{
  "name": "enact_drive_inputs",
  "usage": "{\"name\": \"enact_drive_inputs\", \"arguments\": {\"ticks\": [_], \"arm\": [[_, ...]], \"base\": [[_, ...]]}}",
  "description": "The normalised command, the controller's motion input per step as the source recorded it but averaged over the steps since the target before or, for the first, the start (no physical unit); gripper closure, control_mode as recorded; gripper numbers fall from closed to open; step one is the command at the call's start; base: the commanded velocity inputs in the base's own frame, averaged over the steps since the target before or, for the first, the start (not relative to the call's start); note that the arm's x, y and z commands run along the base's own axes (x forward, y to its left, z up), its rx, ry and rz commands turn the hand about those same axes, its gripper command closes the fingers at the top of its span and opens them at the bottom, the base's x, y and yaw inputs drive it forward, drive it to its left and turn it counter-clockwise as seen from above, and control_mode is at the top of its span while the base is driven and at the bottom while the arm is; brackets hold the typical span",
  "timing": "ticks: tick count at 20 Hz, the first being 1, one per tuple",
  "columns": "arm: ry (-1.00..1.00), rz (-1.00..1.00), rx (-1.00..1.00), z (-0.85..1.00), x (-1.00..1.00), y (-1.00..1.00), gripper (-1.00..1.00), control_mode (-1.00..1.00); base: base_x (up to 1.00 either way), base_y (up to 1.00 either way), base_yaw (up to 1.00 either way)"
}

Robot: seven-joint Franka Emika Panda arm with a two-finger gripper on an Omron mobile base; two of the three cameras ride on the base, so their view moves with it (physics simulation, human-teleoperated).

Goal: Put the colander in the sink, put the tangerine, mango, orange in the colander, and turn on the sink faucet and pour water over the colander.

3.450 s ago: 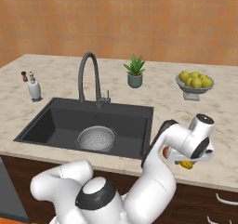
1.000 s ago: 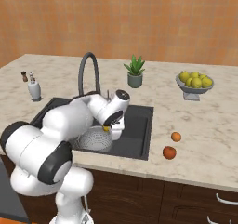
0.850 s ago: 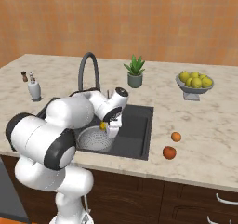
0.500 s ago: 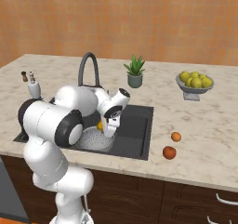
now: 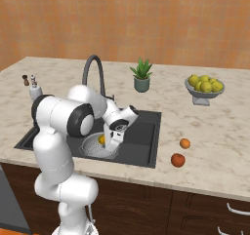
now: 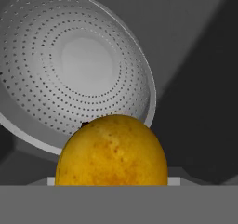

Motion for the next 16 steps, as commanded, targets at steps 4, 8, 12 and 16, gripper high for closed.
{"name": "enact_drive_inputs", "arguments": {"ticks": [4, 8, 12, 16], "arm": [[0.19, -0.05, 0.14, -0.36, 0.35, 0.01, 1.0, -1.0], [0.11, -0.02, 0.11, -0.5, 0.29, 0.0, 1.0, -1.0], [0.07, -0.02, 0.03, -0.49, 0.35, 0.11, 1.0, -1.0], [0.08, -0.03, 0.0, -0.57, 0.41, 0.2, 1.0, -1.0]], "base": [[0.0, 0.0, 0.0], [0.0, 0.0, 0.0], [0.0, 0.0, 0.0], [0.0, 0.0, 0.0]]}}
